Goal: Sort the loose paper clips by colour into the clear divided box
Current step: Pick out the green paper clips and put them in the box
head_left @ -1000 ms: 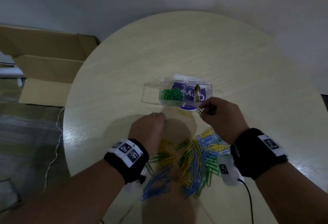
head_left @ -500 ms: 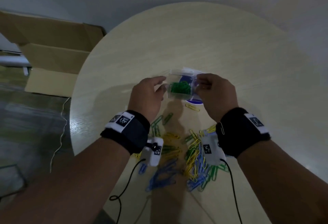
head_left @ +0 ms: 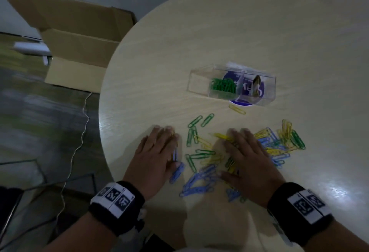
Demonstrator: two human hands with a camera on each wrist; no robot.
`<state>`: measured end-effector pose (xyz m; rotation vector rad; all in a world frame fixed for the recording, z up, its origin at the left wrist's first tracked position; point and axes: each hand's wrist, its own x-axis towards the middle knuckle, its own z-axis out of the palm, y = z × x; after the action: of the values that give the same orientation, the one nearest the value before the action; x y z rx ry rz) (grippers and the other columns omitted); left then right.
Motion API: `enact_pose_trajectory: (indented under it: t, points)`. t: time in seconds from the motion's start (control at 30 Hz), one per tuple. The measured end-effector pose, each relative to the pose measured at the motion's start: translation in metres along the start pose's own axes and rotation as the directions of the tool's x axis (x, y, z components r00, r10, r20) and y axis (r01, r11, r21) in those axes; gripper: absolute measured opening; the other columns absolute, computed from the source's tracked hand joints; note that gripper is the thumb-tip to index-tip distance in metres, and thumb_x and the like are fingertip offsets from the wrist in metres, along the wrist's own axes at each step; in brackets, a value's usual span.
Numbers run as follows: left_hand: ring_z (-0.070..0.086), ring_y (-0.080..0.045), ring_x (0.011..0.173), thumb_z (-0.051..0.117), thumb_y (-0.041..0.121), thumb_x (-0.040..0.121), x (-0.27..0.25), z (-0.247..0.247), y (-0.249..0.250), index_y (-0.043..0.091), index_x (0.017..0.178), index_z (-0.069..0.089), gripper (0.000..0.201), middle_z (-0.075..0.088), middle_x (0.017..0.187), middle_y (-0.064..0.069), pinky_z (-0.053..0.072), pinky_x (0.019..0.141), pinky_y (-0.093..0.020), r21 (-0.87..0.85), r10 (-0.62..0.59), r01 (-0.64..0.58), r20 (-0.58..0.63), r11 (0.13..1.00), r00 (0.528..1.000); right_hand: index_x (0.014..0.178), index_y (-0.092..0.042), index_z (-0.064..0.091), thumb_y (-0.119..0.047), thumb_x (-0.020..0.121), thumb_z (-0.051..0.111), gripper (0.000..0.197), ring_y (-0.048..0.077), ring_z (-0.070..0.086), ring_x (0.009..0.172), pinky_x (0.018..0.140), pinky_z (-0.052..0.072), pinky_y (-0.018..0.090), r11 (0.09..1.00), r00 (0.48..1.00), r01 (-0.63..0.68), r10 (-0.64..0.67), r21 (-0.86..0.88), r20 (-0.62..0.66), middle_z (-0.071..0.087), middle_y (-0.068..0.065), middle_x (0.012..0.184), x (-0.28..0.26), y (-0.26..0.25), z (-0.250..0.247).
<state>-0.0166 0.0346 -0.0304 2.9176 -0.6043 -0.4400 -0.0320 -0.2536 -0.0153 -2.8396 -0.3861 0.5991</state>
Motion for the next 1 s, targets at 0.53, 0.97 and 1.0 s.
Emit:
enact_pose_trajectory:
  t: [0.53, 0.97, 1.0]
  points:
    - [0.046, -0.022, 0.12, 0.056, 0.033, 0.09, -0.029, 0.0, 0.016, 0.028, 0.119, 0.062, 0.031, 0.057, 0.128, 0.007, 0.043, 0.092, -0.039, -0.06, 0.141, -0.15, -0.138, 0.987, 0.98, 0.117, -0.021, 0.063, -0.035, 0.08, 0.048, 0.042, 0.031, 0.048, 0.112, 0.088, 0.042, 0.042, 0.994, 0.98, 0.083, -0.094, -0.073, -0.176, 0.06, -0.001, 0.122, 0.022, -0.023, -0.005]
    - [0.052, -0.025, 0.084, 0.049, 0.05, 0.089, 0.024, -0.028, 0.02, 0.025, 0.078, 0.068, 0.034, 0.06, 0.081, 0.002, 0.044, 0.071, -0.038, -0.129, -0.166, 0.14, -0.224, 0.982, 0.96, 0.087, -0.021, 0.07, -0.034, 0.082, 0.057, 0.019, 0.031, 0.054, 0.085, 0.075, 0.045, 0.038, 0.994, 0.943, 0.003, 0.033, 0.106, -0.332, 0.066, 0.003, 0.085, 0.031, -0.004, -0.029]
    - [0.053, -0.026, 0.081, 0.048, 0.057, 0.087, 0.034, -0.03, 0.026, 0.024, 0.072, 0.067, 0.04, 0.059, 0.077, 0.001, 0.045, 0.069, -0.037, -0.13, -0.194, 0.172, -0.183, 0.976, 0.964, 0.082, -0.022, 0.069, -0.036, 0.08, 0.058, 0.018, 0.03, 0.054, 0.079, 0.071, 0.046, 0.038, 0.994, 0.96, 0.043, -0.012, 0.102, -0.281, 0.064, 0.002, 0.078, 0.035, -0.016, -0.028]
